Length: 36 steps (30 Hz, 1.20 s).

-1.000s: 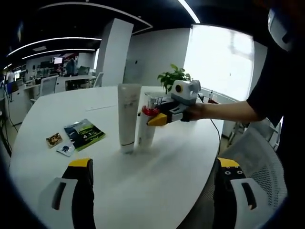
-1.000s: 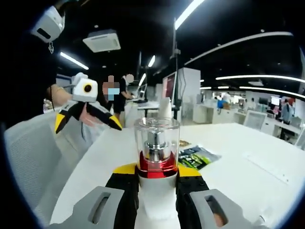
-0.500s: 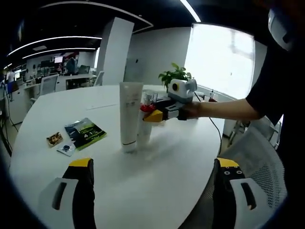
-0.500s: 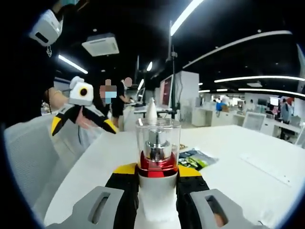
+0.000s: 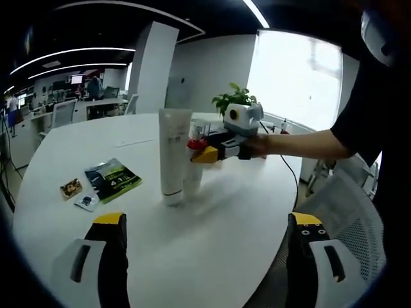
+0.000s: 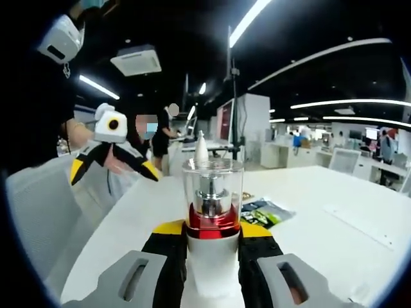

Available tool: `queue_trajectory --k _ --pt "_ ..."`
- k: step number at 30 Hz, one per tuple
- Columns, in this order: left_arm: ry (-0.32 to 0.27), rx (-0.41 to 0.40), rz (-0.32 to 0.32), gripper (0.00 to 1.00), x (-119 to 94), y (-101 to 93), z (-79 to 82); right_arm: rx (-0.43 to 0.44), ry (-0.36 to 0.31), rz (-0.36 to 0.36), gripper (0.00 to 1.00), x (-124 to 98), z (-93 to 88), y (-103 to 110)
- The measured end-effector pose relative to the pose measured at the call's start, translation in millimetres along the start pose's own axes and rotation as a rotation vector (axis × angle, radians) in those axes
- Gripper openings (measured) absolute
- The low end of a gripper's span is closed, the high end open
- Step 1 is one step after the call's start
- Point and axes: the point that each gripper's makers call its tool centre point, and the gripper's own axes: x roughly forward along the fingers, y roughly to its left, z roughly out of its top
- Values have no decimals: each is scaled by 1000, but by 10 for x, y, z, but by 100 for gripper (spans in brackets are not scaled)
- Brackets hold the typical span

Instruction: Arrange the skincare products in the storage area until every visible bottle or jar stands upright without overlapping.

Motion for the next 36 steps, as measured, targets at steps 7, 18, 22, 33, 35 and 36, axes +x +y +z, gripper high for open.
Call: queue_trajectory --k 7,18,22,33,35,36 --pt "8 -1 -5 97 -27 -24 102 59 57 0 37 -23 -74 59" --pt "6 4 7 97 -136 -37 239 99 147 -102 63 -186 -82 102" --pt "17 -8 19 97 -209 -54 255 121 152 -143 74 -279 -21 58" --pt "58 -110 72 97 -337 11 156 201 179 -215 87 -506 -29 213" --pt "69 -116 75 97 -347 23 132 202 189 -233 89 -556 -52 241" --pt "74 -118 81 97 -360 56 115 216 194 -241 89 -590 -64 276"
